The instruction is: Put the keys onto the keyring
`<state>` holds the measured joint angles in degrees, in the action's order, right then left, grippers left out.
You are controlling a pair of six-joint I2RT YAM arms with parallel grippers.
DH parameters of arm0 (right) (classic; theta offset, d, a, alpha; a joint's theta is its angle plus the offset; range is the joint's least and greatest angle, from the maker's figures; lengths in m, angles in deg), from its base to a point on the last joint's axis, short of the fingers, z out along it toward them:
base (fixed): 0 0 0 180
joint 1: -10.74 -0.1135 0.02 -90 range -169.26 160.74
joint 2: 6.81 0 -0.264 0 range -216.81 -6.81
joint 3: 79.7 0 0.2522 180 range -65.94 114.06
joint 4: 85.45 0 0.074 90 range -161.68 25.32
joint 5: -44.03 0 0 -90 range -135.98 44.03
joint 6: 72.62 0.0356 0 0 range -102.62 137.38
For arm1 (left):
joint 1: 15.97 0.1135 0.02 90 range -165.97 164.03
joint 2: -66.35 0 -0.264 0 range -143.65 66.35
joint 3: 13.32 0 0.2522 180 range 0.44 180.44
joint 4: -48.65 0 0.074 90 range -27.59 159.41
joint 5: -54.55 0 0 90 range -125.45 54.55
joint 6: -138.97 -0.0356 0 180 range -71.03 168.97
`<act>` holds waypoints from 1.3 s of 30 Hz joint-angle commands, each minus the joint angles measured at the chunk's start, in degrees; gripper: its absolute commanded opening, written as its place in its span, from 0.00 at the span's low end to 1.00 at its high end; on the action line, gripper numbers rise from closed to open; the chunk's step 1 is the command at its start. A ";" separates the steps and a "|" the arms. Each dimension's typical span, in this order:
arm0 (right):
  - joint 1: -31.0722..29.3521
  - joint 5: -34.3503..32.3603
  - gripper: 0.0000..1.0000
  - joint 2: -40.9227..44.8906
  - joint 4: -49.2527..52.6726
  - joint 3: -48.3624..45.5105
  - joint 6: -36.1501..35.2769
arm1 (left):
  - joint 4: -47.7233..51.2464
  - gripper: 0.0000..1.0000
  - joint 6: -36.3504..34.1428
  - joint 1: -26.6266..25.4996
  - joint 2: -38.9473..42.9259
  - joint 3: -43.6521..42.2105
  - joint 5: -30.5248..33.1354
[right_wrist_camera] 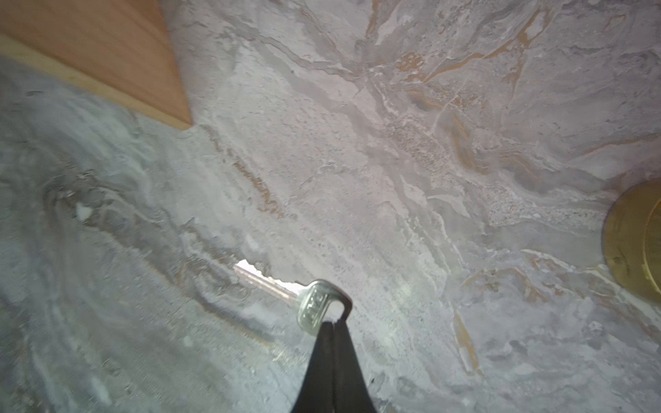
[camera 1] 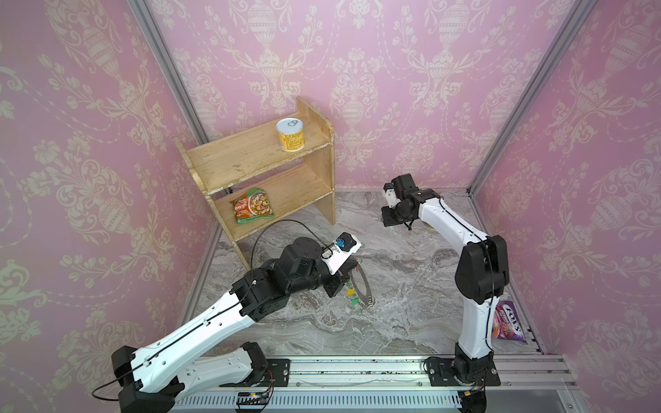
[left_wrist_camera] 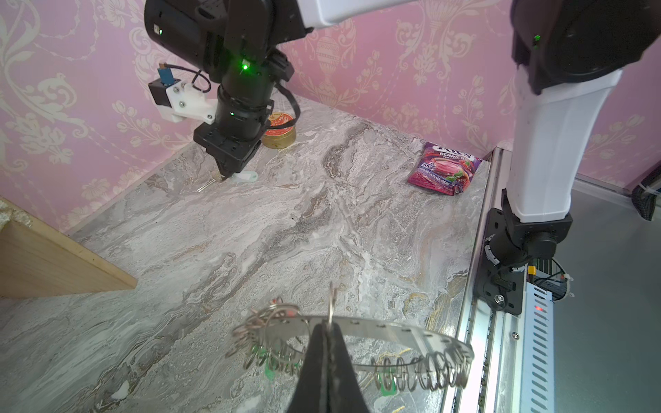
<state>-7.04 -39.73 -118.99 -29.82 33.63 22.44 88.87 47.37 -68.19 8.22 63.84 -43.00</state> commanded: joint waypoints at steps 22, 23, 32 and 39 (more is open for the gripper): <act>-18.52 -3.90 0.09 17.28 -9.80 -44.99 7.76 | 1.80 0.00 -0.77 0.37 4.70 3.05 -0.66; -18.53 -4.19 0.09 17.57 -9.79 -45.22 7.89 | 1.78 0.00 -0.77 0.37 4.59 3.05 -0.75; -18.52 -4.81 0.22 21.98 -10.15 -47.21 10.30 | 1.61 0.00 -0.55 0.29 4.30 3.23 -1.31; -18.52 -4.23 0.21 22.92 -10.10 -49.03 10.41 | 1.49 0.00 -0.41 0.26 4.08 3.32 -1.58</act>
<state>-25.32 -44.06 -96.88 -40.37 -14.32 31.64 92.13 47.35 -68.19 12.24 64.64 -43.07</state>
